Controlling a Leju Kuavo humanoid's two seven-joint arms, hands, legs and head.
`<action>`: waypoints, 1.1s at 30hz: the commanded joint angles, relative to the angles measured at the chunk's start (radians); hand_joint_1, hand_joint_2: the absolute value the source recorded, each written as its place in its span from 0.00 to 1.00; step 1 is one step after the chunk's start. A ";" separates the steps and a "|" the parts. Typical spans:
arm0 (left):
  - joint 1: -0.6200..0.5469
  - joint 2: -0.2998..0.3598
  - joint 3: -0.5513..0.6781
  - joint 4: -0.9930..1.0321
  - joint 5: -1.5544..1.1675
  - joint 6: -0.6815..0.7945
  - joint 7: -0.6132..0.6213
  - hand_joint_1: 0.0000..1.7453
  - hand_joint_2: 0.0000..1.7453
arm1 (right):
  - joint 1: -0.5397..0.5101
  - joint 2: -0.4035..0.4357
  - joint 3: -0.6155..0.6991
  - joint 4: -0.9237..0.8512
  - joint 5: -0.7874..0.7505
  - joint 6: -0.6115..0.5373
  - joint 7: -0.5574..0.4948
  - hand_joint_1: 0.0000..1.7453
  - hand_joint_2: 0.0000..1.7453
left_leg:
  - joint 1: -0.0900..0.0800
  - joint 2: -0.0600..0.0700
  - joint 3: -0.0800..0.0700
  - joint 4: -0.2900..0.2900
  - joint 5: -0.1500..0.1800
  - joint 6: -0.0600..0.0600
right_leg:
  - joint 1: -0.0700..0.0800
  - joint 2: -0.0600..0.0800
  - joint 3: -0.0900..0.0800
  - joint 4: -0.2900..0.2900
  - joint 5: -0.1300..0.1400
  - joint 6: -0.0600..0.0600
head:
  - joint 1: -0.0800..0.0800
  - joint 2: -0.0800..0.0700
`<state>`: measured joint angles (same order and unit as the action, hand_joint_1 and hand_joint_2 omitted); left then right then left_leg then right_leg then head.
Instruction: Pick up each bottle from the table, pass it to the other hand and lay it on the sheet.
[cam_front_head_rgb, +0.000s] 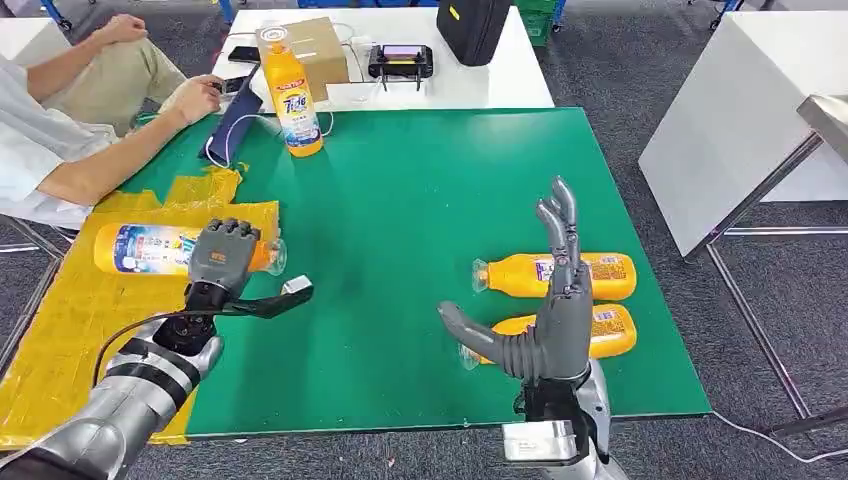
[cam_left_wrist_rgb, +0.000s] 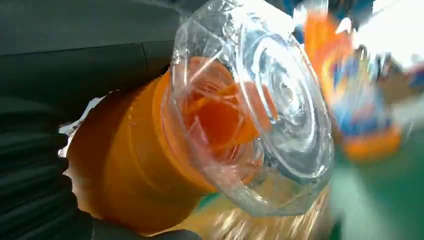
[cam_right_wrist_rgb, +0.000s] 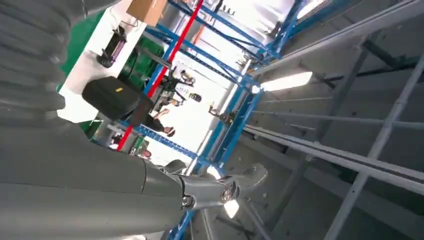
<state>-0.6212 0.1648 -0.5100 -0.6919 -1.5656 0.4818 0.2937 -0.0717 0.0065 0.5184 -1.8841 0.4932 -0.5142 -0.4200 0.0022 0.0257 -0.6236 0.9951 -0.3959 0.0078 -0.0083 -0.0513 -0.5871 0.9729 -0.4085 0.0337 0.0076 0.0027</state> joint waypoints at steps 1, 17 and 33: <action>-0.097 -0.040 -0.017 0.265 -0.005 -0.004 0.003 1.00 1.00 | -0.036 -0.033 -0.004 0.012 -0.005 0.004 -0.001 0.00 1.00 | 0.001 -0.002 0.001 0.000 -0.001 0.000 | 0.000 0.001 0.002 0.000 -0.001 0.000 | 0.000 0.000; -0.010 -0.114 0.293 0.354 0.208 -0.034 -0.187 0.00 1.00 | -0.030 -0.039 -0.025 0.068 -0.038 0.026 -0.001 0.00 1.00 | 0.000 0.000 0.011 -0.002 -0.002 -0.001 | -0.001 0.005 0.011 -0.001 -0.001 -0.001 | 0.000 0.000; 0.212 -0.170 0.423 -0.061 0.207 0.216 -0.338 0.00 1.00 | -0.022 -0.058 -0.064 0.138 0.127 0.055 0.087 0.00 1.00 | 0.000 -0.002 0.009 -0.002 -0.003 -0.001 | -0.002 0.005 0.010 -0.002 -0.002 -0.001 | 0.000 0.000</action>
<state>-0.5332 0.0294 -0.1851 -0.5117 -1.3055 0.6894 -0.0359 -0.0751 -0.0176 0.4814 -1.8421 0.5437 -0.4639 -0.3793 0.0015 0.0240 -0.6186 0.9947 -0.3968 0.0074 -0.0099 -0.0517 -0.5811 0.9729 -0.4091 0.0335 0.0072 0.0027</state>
